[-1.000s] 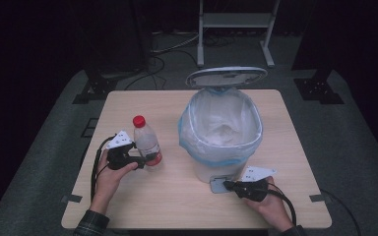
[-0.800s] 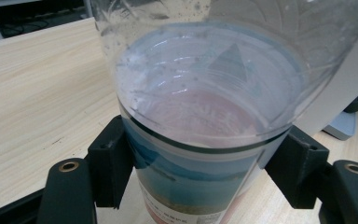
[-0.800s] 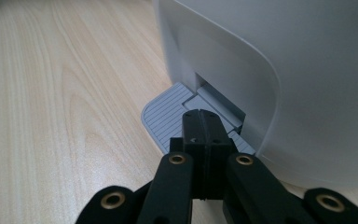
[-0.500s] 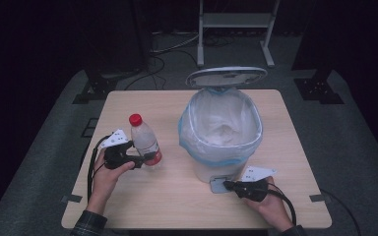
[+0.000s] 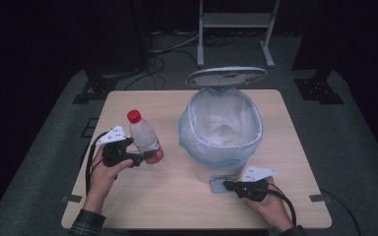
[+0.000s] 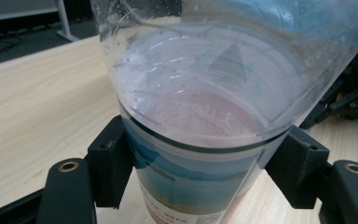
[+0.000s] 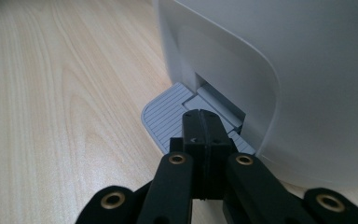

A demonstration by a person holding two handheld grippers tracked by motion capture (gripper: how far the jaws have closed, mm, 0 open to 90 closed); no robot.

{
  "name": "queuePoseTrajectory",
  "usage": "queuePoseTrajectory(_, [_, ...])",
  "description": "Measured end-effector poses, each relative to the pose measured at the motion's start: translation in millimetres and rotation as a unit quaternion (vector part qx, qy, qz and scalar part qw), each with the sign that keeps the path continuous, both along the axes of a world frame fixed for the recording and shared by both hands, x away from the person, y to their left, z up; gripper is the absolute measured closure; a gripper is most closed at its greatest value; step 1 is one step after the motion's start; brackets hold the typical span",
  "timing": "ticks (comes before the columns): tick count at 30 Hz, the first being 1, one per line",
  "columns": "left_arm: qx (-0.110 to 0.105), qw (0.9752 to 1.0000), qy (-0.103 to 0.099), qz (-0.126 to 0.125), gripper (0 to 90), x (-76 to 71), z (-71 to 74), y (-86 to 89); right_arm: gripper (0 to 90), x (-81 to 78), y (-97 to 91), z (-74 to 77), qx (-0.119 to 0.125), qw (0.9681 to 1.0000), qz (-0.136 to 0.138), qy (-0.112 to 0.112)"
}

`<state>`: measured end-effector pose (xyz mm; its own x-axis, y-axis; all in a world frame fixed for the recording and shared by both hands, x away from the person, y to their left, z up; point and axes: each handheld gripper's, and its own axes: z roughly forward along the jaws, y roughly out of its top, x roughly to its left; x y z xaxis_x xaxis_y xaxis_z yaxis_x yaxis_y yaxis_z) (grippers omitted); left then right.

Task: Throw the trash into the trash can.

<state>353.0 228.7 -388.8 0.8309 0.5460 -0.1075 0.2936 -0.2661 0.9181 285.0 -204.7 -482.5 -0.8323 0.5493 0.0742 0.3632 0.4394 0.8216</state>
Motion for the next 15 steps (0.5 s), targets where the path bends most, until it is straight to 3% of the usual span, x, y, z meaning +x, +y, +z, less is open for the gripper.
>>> queuePoseTrajectory(15, [-0.027, 0.9996, -0.006, -0.005, 29.8, 1.8, 20.3, 4.9, 90.0, 0.1, 0.0, 0.0, 0.001, 1.0, 0.0, 0.001])
